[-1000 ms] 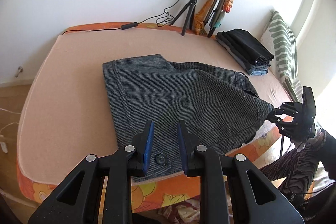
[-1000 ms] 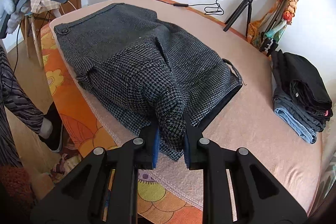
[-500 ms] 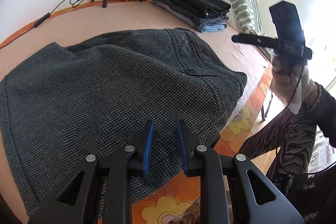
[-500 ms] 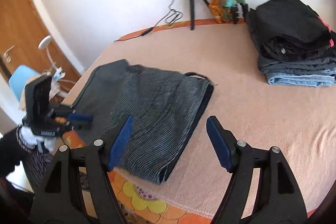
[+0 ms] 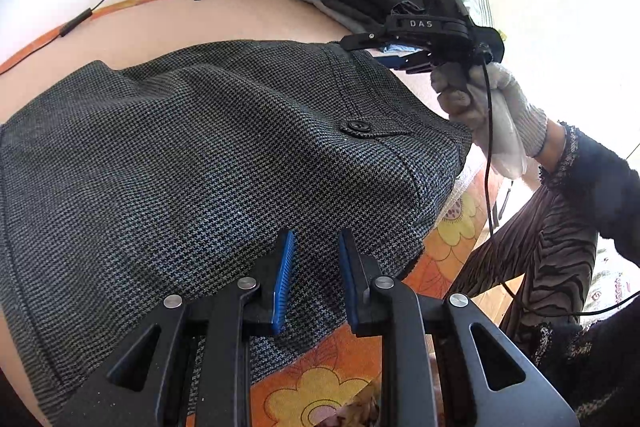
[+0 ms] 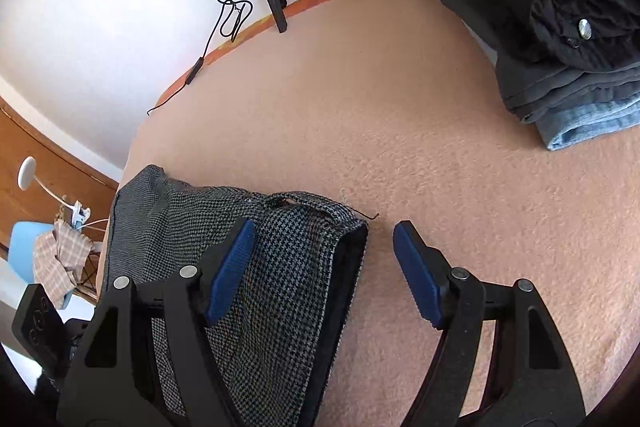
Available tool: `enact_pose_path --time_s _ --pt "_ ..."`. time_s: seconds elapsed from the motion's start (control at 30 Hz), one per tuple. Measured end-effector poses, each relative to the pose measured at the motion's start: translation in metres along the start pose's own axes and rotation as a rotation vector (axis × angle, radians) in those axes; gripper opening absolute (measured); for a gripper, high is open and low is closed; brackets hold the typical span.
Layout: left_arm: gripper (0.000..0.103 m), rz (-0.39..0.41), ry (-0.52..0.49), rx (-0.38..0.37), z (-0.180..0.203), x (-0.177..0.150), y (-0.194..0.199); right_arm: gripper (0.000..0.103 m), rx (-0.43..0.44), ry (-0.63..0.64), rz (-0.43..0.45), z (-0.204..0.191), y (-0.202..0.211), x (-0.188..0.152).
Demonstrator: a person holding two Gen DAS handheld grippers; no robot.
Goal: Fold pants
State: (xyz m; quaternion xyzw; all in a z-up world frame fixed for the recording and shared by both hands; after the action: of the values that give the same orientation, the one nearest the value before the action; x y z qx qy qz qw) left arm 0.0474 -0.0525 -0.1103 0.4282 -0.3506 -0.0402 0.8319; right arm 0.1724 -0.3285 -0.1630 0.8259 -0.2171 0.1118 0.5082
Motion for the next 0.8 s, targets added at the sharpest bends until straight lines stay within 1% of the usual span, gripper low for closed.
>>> enact_pose_path --time_s 0.07,0.13,0.17,0.2,0.27,0.33,0.4,0.43,0.47,0.5,0.6,0.63,0.67,0.73,0.8 --pt "0.021 0.046 0.001 0.016 -0.001 0.000 0.016 0.047 0.030 0.013 -0.023 -0.007 -0.004 -0.002" --pt "0.021 0.101 -0.001 0.082 -0.009 0.001 0.034 0.032 0.028 0.042 -0.013 -0.015 -0.002 -0.003" --pt "0.021 0.123 0.005 0.127 -0.016 0.002 0.042 0.025 0.017 0.061 -0.005 -0.019 0.000 -0.003" --pt "0.021 0.136 0.024 0.167 -0.024 0.002 0.048 0.022 0.000 0.086 0.003 -0.024 0.003 -0.004" --pt "0.021 0.144 0.083 0.221 -0.044 0.000 0.055 0.016 -0.053 0.152 0.031 -0.036 0.009 -0.005" --pt "0.021 0.115 0.135 0.281 -0.064 -0.008 0.054 0.013 -0.109 0.183 0.057 -0.042 0.012 -0.005" --pt "0.021 0.057 0.179 0.324 -0.084 -0.020 0.048 0.011 -0.146 0.172 0.051 -0.038 0.006 -0.005" --pt "0.021 0.028 0.200 0.336 -0.092 -0.026 0.044 0.011 -0.151 0.159 0.033 -0.035 0.001 -0.005" --pt "0.020 0.017 0.211 0.328 -0.098 -0.032 0.043 0.011 -0.159 0.149 0.031 -0.032 -0.001 -0.005" --pt "0.020 0.050 0.195 0.317 -0.097 -0.036 0.048 0.011 -0.163 0.142 0.032 -0.030 -0.002 -0.005" --pt "0.020 0.048 0.209 0.313 -0.098 -0.043 0.054 0.013 -0.168 0.141 0.028 -0.032 -0.001 -0.004" --pt "0.020 0.051 0.218 0.306 -0.097 -0.043 0.057 0.016 -0.173 0.137 0.024 -0.032 0.001 -0.003" --pt "0.020 0.055 0.230 0.301 -0.098 -0.040 0.059 0.021 -0.176 0.131 0.027 -0.032 0.004 -0.001" --pt "0.020 0.085 0.239 0.294 -0.098 -0.031 0.065 0.030 -0.176 0.118 0.049 -0.034 0.013 0.001" --pt "0.020 0.122 0.232 0.287 -0.093 -0.014 0.069 0.033 -0.179 0.120 0.074 -0.039 0.024 -0.001"
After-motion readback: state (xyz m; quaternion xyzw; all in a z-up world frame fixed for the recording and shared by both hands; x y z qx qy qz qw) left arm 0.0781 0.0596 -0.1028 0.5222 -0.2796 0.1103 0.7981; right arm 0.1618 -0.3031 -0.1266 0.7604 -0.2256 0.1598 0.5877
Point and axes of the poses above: each gripper's, at about its wrist camera, not at the fingertips, and y roughly against the way its jaws point, z to its right, x to its top, the point moved 1 cm from there along -y, roughly the way its jaws point, and after that the axes turned 5 degrees about -x, right-handed, at the moved point
